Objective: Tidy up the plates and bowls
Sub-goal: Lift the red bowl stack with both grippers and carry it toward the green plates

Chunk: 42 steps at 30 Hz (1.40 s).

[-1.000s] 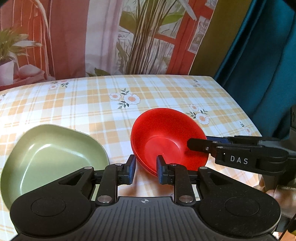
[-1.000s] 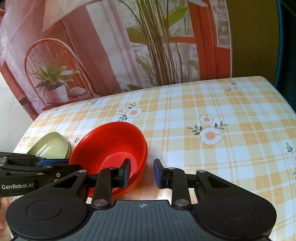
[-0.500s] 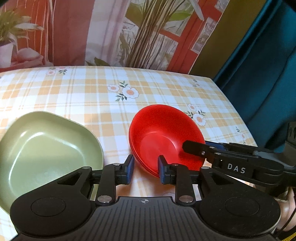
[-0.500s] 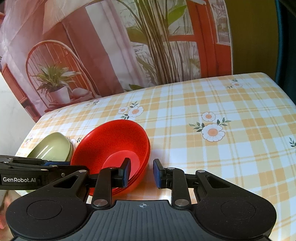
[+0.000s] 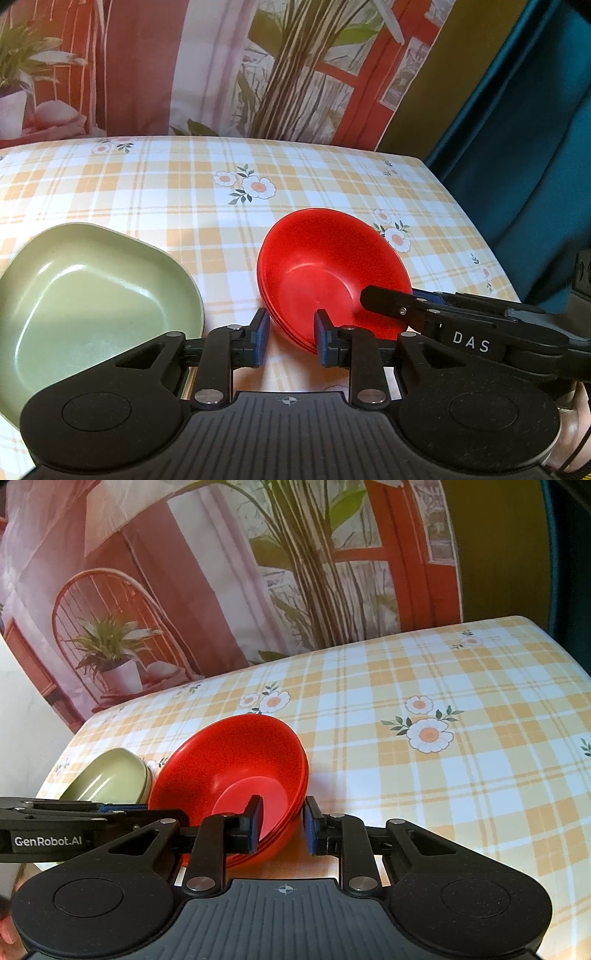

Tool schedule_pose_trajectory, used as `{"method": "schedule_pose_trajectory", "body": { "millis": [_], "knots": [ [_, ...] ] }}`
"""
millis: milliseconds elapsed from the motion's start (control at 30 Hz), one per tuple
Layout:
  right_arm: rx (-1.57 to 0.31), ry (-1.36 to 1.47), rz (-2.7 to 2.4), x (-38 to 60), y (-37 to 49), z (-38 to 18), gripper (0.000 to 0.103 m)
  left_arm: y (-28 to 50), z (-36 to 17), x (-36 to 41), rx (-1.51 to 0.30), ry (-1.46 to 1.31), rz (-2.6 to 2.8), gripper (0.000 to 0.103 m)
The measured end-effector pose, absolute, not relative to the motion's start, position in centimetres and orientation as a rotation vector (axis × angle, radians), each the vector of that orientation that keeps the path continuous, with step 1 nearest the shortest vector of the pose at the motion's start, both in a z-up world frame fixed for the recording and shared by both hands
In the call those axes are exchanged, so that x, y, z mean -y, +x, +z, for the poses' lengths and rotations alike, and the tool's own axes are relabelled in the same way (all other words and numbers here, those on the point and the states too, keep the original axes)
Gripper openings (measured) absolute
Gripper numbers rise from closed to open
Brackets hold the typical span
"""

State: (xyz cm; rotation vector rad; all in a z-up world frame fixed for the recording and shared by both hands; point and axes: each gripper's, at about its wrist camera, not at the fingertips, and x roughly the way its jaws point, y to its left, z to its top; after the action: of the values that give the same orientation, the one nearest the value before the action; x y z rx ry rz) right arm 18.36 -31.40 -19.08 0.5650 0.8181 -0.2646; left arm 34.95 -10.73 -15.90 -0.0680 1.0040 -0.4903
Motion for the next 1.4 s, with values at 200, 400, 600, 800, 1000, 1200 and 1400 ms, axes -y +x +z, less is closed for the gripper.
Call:
{"method": "schedule_pose_trajectory", "body": {
  "millis": [200,400,600,800,1000,1200,1400],
  "knots": [
    [-0.804,0.580,-0.275,31.2,17.7,-19.1,0.021,34.7,-16.1,10.9,-0.999,-0.069,-0.490,0.028],
    [-0.801,0.595,-0.280,31.2,17.3,-19.0,0.020,34.4,-16.1,10.6,-0.994,-0.084,-0.491,0.028],
    [-0.795,0.606,-0.287,30.9,16.6,-19.1,0.020,34.1,-16.1,10.6,-0.992,-0.089,-0.495,0.028],
    [-0.793,0.621,-0.293,30.8,16.0,-19.1,0.020,33.6,-16.0,10.5,-0.990,-0.096,-0.500,0.028],
    [-0.794,0.627,-0.298,30.4,15.4,-18.9,0.020,32.9,-16.1,10.2,-0.993,-0.106,-0.504,0.028],
    [-0.797,0.640,-0.290,29.8,15.0,-18.7,0.020,31.9,-15.6,9.7,-0.983,-0.109,-0.491,0.028],
    [-0.788,0.631,-0.280,29.1,15.2,-18.0,0.020,30.9,-14.8,9.3,-0.947,-0.113,-0.460,0.028]
  ]
}}
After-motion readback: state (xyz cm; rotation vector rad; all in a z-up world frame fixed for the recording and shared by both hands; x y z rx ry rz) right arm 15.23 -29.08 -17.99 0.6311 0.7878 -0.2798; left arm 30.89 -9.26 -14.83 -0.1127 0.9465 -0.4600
